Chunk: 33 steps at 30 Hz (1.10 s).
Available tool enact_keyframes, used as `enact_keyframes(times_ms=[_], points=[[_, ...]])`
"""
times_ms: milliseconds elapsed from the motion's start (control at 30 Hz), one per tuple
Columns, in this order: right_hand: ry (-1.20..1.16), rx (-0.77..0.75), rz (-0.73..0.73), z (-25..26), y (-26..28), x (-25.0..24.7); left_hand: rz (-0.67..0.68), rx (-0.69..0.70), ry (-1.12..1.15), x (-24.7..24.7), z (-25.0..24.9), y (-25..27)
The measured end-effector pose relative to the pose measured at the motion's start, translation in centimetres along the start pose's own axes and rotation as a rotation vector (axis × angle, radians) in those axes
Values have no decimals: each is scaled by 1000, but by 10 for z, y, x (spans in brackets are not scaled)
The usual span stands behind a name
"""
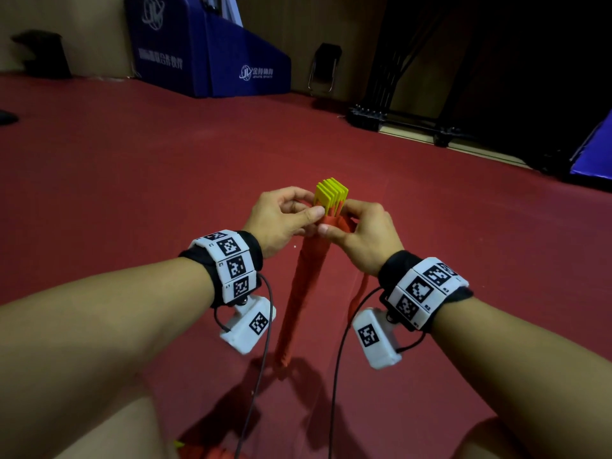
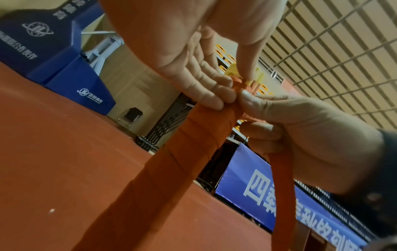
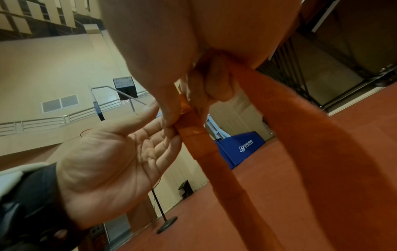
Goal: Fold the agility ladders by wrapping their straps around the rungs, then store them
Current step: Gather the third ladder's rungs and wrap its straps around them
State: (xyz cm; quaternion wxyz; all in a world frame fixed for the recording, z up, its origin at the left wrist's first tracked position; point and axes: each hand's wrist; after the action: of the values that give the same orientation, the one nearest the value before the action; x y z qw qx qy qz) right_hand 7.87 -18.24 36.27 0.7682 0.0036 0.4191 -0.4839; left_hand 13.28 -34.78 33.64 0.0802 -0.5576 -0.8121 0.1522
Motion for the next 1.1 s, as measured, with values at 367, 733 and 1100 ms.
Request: enact_keyframes(times_ms=[367, 733, 1100], points=[[61, -37, 22, -1, -3, 0, 78, 34, -189, -3, 8, -4], [147, 103, -105, 0, -5, 5, -130, 43, -294, -1, 6, -1], [98, 27, 43, 18, 6, 9, -81, 68, -278, -4, 3, -2]])
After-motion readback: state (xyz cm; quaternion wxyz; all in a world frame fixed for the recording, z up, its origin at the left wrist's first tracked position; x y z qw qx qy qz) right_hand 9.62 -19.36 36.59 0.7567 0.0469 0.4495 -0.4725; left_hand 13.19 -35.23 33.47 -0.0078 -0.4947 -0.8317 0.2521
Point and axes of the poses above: each hand's wrist, its own y-axis away from the middle knuckle, its own x-axis out of the palm, z = x × y, and after that the axes turned 2 degrees about -y, right-handed
